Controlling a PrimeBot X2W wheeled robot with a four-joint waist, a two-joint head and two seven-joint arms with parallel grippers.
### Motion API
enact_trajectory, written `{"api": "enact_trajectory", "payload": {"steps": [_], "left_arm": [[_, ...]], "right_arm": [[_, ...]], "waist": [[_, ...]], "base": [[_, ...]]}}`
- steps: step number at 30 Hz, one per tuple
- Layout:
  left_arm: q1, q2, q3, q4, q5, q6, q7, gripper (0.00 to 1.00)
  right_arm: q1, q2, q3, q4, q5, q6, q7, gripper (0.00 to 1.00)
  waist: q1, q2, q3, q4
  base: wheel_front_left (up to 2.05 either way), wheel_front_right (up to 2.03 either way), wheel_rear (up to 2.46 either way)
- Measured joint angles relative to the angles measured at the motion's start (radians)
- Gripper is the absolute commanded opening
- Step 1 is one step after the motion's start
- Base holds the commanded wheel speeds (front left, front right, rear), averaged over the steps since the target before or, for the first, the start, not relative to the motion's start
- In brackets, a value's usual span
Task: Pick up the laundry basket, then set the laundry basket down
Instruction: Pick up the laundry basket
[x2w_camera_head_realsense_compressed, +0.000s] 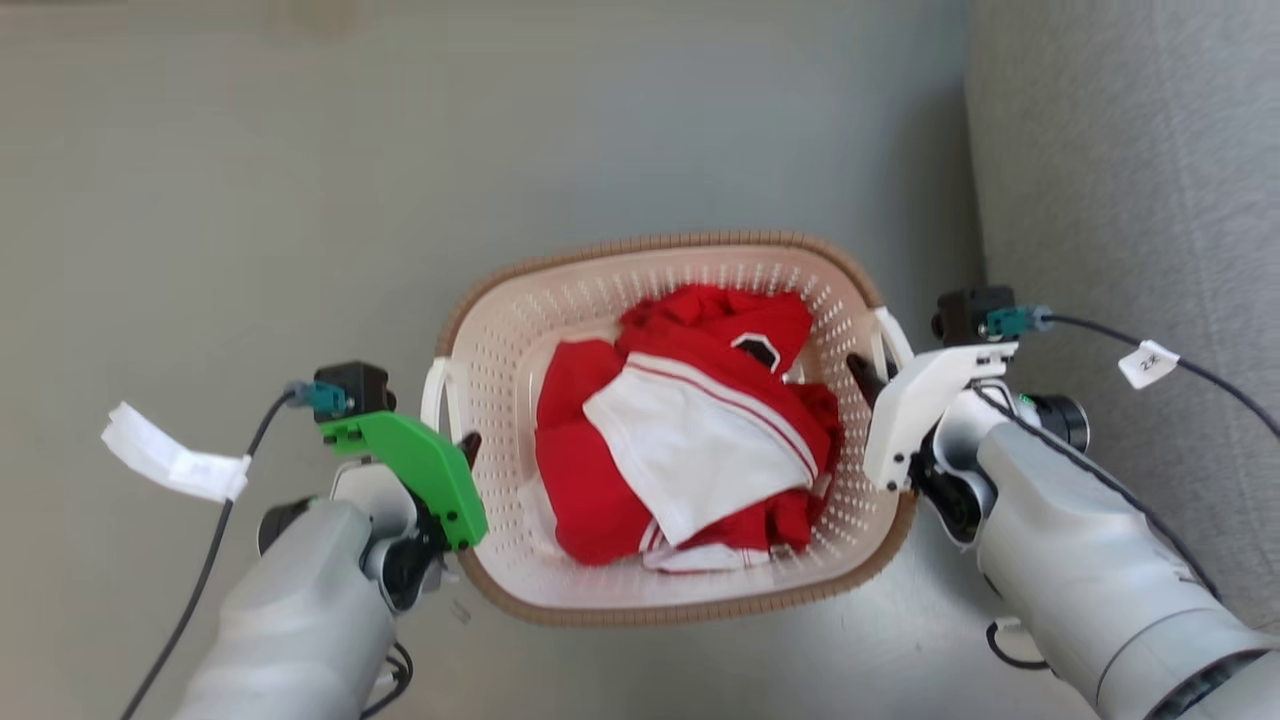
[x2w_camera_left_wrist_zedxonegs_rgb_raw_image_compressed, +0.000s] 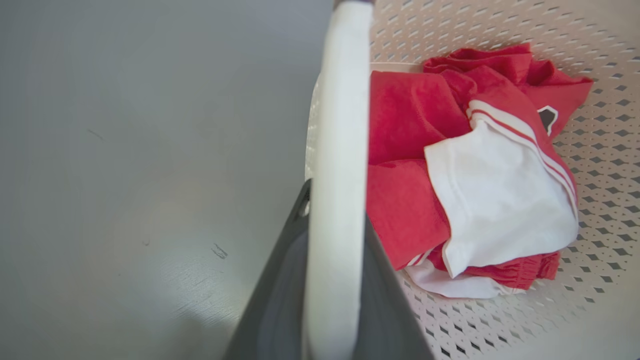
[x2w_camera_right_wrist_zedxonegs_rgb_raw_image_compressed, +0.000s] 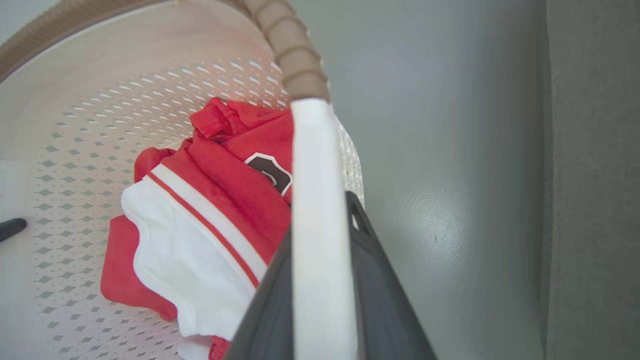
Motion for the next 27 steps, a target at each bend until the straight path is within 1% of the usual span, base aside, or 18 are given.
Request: {"api": "enact_trajectory", "payload": {"steps": [9,19,27], "left_arm": [[0.071,-0.01,-0.037,0.045,-0.027,-0.001,0.046,0.0],[0.164,-0.016,-0.035,0.089,-0.061,-0.002,0.083,0.0],[0.179,-0.018,-0.041,0.097,-0.074,-0.002,0.125,0.0]], "right_arm": [[0.082,0.004,0.048,0.016,0.053,0.0,0.066,0.0],[0.169,0.009,0.104,0.013,0.095,-0.006,0.119,0.0],[0.186,0.009,0.119,0.015,0.124,-0.009,0.156,0.0]], "waist": [[0.0,0.0,-0.145,-0.009],[0.0,0.0,-0.289,-0.026],[0.0,0.0,-0.379,-0.047]], "base": [[0.0,0.0,0.0],[0.0,0.0,0.0],[0.0,0.0,0.0]]}}
